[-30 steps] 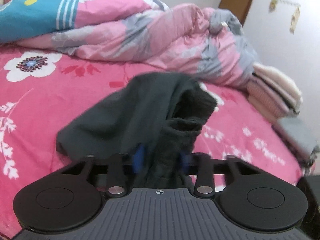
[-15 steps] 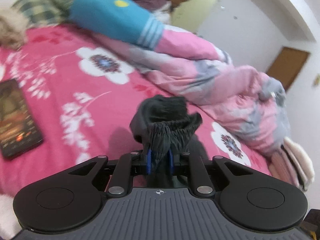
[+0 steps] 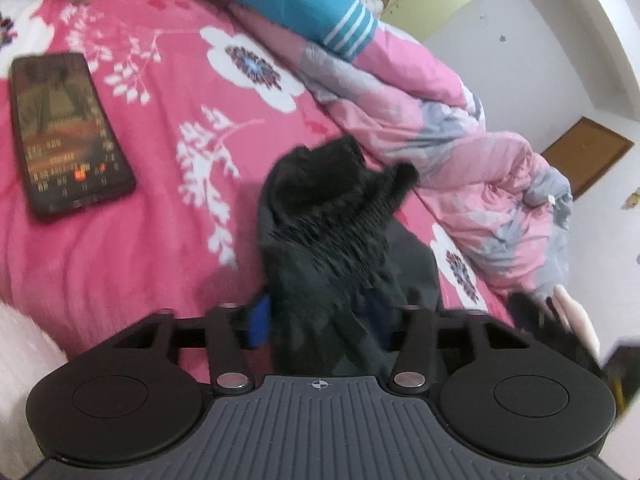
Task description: Fold clothes
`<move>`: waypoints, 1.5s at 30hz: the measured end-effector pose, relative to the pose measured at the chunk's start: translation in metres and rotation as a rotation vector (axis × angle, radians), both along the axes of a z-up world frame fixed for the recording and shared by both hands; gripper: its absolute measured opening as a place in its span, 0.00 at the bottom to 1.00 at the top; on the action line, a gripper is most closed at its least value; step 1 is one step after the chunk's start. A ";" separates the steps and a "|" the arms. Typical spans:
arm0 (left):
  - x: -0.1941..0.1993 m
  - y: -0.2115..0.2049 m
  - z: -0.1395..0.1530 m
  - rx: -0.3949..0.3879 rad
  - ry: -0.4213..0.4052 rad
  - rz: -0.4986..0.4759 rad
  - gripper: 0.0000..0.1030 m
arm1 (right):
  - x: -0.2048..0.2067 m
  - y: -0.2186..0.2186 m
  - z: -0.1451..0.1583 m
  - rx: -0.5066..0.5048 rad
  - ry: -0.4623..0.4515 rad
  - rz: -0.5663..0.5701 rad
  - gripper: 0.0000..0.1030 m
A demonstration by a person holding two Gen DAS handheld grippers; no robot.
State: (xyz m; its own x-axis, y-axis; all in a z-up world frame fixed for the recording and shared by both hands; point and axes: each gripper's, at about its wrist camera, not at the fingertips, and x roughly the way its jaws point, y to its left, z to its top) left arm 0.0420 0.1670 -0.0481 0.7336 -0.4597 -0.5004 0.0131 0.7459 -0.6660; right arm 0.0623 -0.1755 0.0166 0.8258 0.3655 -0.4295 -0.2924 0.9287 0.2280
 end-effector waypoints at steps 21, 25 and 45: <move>0.068 -0.058 0.021 0.081 -0.142 -0.018 0.19 | 0.110 -0.027 0.011 0.032 0.254 -0.097 0.04; 0.086 -0.078 0.040 0.078 -0.228 -0.052 0.19 | 0.078 -0.085 0.063 0.041 0.050 -0.252 0.04; 0.073 -0.055 -0.018 0.122 -0.022 -0.132 0.32 | -0.056 -0.203 0.049 0.033 0.006 -0.717 0.50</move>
